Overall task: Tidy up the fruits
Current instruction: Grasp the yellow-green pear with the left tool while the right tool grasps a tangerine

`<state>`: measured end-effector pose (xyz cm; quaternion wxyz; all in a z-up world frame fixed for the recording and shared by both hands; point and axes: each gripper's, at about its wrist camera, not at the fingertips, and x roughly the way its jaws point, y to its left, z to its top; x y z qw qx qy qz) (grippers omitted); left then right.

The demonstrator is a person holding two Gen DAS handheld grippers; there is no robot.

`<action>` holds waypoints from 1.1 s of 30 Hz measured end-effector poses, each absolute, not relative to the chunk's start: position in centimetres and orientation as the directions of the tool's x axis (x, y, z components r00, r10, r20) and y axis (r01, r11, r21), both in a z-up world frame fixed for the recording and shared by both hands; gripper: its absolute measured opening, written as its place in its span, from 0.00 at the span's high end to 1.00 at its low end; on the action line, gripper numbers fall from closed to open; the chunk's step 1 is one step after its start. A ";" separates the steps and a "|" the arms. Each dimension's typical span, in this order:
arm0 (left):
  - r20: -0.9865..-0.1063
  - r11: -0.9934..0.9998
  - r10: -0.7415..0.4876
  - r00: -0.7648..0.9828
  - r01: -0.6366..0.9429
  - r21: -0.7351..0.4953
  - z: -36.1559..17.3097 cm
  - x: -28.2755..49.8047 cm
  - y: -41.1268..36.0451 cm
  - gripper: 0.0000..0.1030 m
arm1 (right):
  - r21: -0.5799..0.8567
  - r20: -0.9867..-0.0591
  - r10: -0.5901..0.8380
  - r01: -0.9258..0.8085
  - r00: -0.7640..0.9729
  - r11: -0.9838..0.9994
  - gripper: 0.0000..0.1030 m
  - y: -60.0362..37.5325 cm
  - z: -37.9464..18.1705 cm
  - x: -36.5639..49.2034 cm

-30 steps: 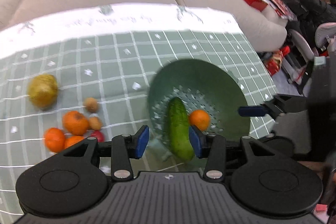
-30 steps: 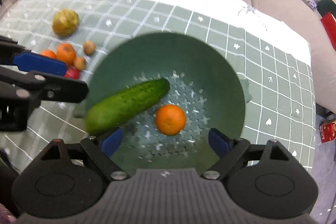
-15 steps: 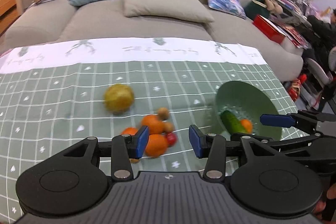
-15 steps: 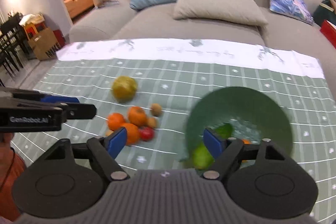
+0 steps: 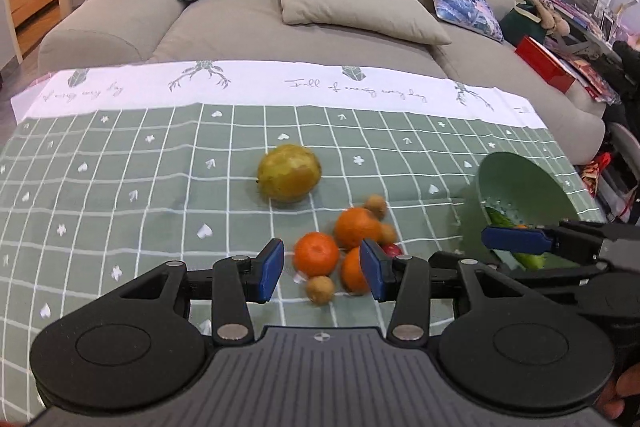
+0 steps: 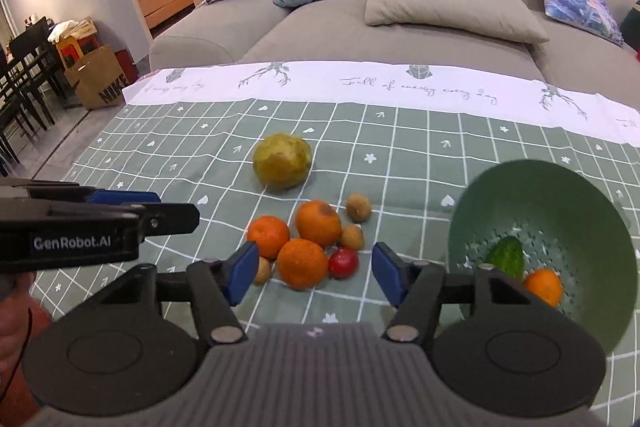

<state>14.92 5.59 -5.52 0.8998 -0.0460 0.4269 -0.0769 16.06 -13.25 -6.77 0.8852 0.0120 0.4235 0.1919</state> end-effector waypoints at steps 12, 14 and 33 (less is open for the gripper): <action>-0.779 0.977 -0.175 0.602 0.205 -0.061 -8.4 19.9 6.9 0.44 | 0.207 -0.800 0.358 -0.338 0.481 0.918 0.58 -11.1 -10.6 22.2; -0.784 0.974 -0.181 0.594 0.217 -0.061 -9.0 20.7 7.1 0.42 | 0.203 -0.811 0.351 -0.339 0.467 0.919 0.60 -10.7 -11.5 23.2; -0.837 0.911 -0.241 0.491 0.411 -0.021 -13.5 28.4 6.4 0.24 | 0.186 -0.855 0.382 -0.481 0.349 0.857 0.61 -8.4 -14.9 26.8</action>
